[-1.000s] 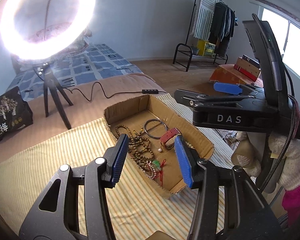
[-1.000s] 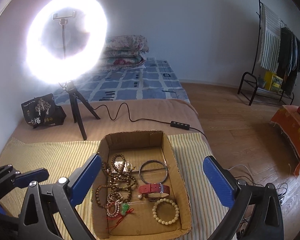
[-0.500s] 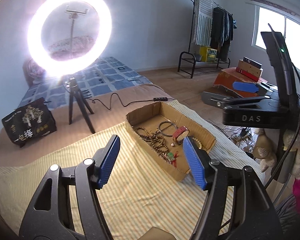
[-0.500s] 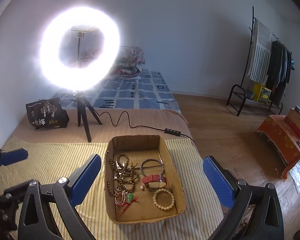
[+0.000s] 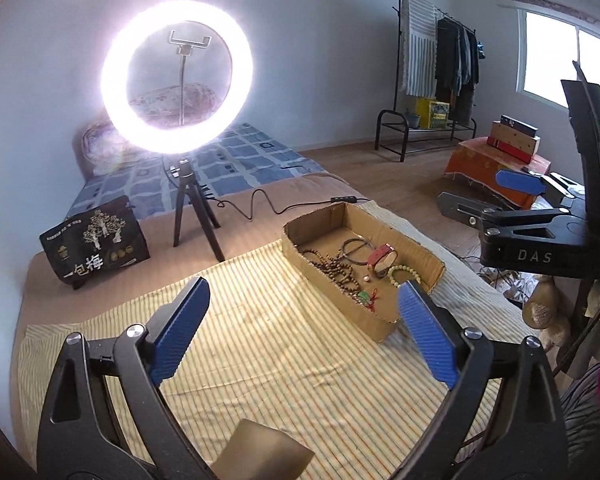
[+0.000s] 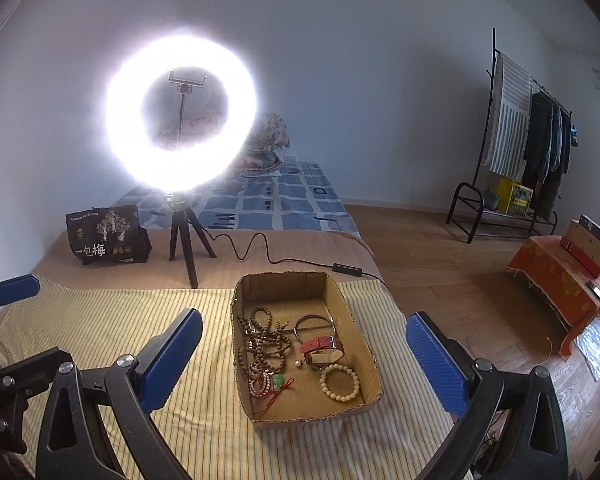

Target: Organize jewelry

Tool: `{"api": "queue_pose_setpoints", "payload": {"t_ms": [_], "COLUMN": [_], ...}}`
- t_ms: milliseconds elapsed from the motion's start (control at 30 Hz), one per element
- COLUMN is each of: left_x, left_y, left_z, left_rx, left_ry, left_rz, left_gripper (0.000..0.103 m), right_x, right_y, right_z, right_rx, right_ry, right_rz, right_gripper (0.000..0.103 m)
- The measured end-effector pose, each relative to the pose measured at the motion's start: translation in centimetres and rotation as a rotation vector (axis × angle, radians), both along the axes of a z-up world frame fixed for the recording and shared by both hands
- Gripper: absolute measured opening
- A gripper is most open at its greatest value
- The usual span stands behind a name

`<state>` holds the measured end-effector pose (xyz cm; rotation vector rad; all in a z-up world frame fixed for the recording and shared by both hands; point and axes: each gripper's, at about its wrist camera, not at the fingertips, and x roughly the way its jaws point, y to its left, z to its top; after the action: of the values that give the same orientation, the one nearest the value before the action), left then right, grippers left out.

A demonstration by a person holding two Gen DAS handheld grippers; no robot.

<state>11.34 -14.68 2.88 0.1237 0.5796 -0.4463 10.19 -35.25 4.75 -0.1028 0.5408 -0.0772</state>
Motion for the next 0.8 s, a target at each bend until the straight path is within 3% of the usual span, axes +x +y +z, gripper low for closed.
{"api": "queue_pose_setpoints", "payload": {"t_ms": [800], "left_x": [0.24], "left_y": [-0.03], "left_z": [-0.55], "left_rx": [0.015], "left_ry": [0.010], "left_rz": [0.026], "left_gripper": [0.102], "right_x": [0.51], "right_y": [-0.35], "right_z": [-0.35], "right_rx": [-0.003], "right_ry": [0.000], "right_rz": [-0.021], "right_gripper": [0.103]}}
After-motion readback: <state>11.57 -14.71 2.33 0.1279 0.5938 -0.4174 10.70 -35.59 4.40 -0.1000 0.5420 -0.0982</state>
